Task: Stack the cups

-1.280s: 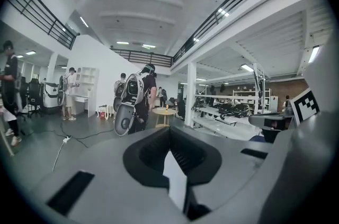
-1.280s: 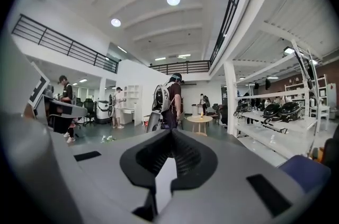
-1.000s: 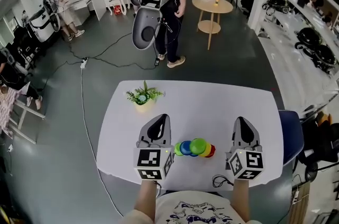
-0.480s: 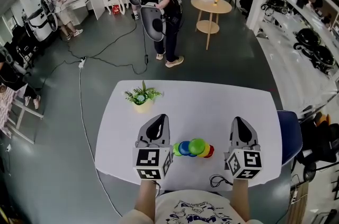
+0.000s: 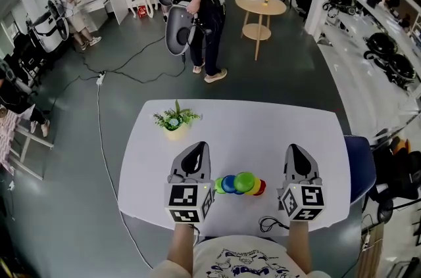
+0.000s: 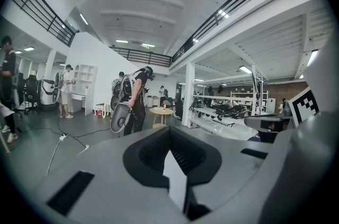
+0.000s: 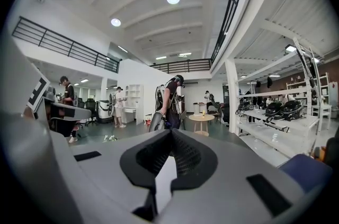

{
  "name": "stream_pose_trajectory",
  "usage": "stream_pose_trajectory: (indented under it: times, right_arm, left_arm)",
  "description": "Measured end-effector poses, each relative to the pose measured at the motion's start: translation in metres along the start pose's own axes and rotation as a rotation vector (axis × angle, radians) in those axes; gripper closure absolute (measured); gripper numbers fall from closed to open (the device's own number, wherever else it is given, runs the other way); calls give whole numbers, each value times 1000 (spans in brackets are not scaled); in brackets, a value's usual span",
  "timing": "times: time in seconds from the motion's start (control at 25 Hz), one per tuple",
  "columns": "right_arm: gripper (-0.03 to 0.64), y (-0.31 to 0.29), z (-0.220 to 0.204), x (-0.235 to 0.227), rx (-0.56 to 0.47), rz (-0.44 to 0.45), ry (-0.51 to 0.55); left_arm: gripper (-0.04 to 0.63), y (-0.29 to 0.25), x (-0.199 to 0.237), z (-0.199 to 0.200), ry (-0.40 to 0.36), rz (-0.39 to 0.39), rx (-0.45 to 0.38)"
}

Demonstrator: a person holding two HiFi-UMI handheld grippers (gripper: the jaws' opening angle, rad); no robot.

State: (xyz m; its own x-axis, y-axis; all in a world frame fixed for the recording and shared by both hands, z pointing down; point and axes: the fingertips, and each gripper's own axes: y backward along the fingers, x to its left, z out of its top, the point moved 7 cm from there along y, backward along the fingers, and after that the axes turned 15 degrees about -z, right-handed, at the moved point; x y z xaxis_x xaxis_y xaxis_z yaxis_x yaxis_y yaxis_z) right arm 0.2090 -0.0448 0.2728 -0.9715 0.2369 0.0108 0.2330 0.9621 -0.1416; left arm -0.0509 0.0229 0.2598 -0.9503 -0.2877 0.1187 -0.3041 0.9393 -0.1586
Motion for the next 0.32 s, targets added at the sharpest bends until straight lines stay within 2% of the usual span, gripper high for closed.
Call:
stream_pose_trajectory:
  times: [0.32]
  right_arm:
    - [606,-3,-1,6,-3,12,5]
  left_arm:
    - [581,1,3,-2,3,5,0]
